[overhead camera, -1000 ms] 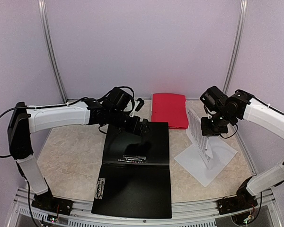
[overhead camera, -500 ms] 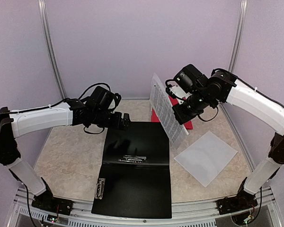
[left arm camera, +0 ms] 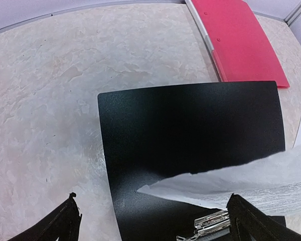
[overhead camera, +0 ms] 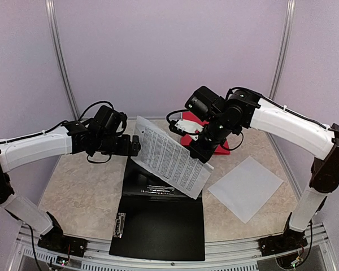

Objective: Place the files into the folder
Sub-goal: Insert the spring clip onto the folder, then adjust the file in the folder, then close the spring clip on the folder at the center of the board.

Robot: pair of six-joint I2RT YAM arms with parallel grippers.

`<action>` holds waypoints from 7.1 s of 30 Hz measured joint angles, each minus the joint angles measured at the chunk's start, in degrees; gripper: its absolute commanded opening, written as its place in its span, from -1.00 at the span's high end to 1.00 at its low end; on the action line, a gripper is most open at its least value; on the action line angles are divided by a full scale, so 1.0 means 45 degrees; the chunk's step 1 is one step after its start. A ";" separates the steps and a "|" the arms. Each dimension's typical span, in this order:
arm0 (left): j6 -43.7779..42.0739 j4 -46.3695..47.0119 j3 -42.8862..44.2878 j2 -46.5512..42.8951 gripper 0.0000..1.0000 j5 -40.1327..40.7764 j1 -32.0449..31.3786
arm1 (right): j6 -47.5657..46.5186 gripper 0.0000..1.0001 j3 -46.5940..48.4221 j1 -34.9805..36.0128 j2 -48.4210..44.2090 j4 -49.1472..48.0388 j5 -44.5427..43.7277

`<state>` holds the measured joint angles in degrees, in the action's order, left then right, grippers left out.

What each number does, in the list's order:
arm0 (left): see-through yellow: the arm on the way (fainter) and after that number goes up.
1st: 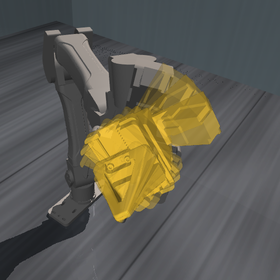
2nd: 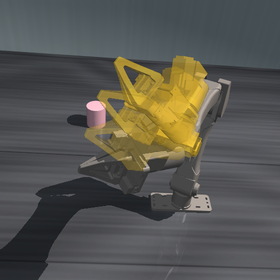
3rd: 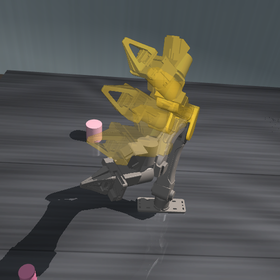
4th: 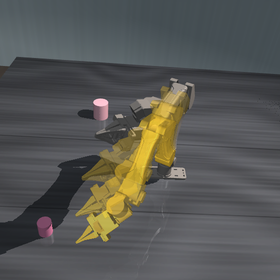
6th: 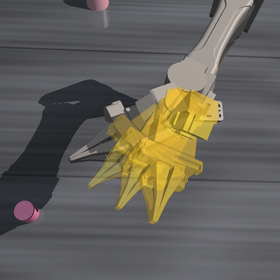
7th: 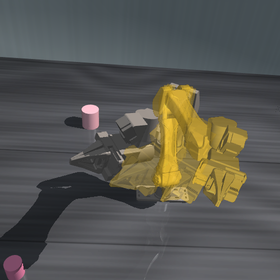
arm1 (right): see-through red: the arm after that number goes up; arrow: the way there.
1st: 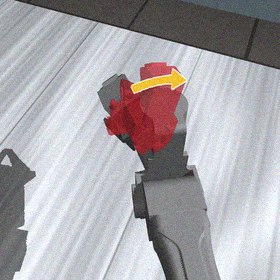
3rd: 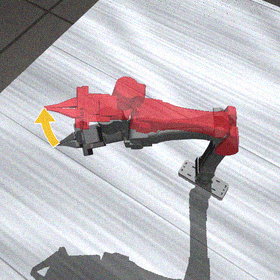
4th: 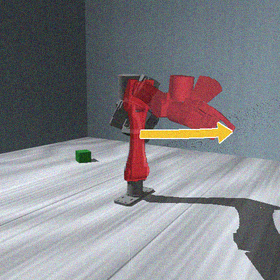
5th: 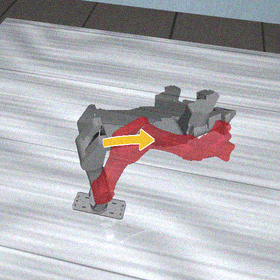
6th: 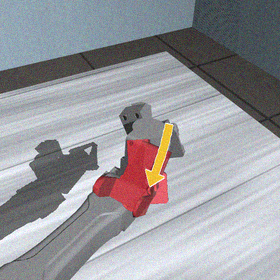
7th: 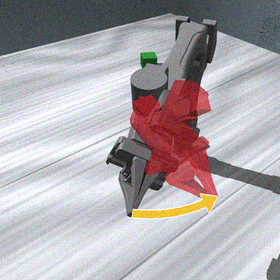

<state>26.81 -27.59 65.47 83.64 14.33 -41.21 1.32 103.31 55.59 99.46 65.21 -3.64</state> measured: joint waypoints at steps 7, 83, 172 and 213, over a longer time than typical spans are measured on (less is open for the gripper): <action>0.0049 -0.0321 -0.0049 -0.0005 -0.98 0.0155 0.0000 | -0.1851 1.00 -0.0321 -0.0155 0.1001 -0.0102 0.0520; 0.0053 -0.1418 -0.0199 0.0117 -0.97 0.1617 0.0534 | -0.6732 -0.71 0.0529 -0.0393 0.5916 -0.3949 -0.5911; 0.0894 0.1666 -0.1137 0.3468 -0.98 -0.4901 0.0287 | -0.4668 -0.51 -0.8116 -0.0646 0.1579 -1.0802 -0.0379; 0.1637 0.2963 -0.4109 0.0563 -0.33 -0.7436 0.0034 | 0.2365 -0.17 -0.9666 -0.0646 -0.0248 -1.2920 0.1117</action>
<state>34.17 -14.26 46.98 86.17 -19.14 -41.06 11.97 59.81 52.69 98.35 7.07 1.39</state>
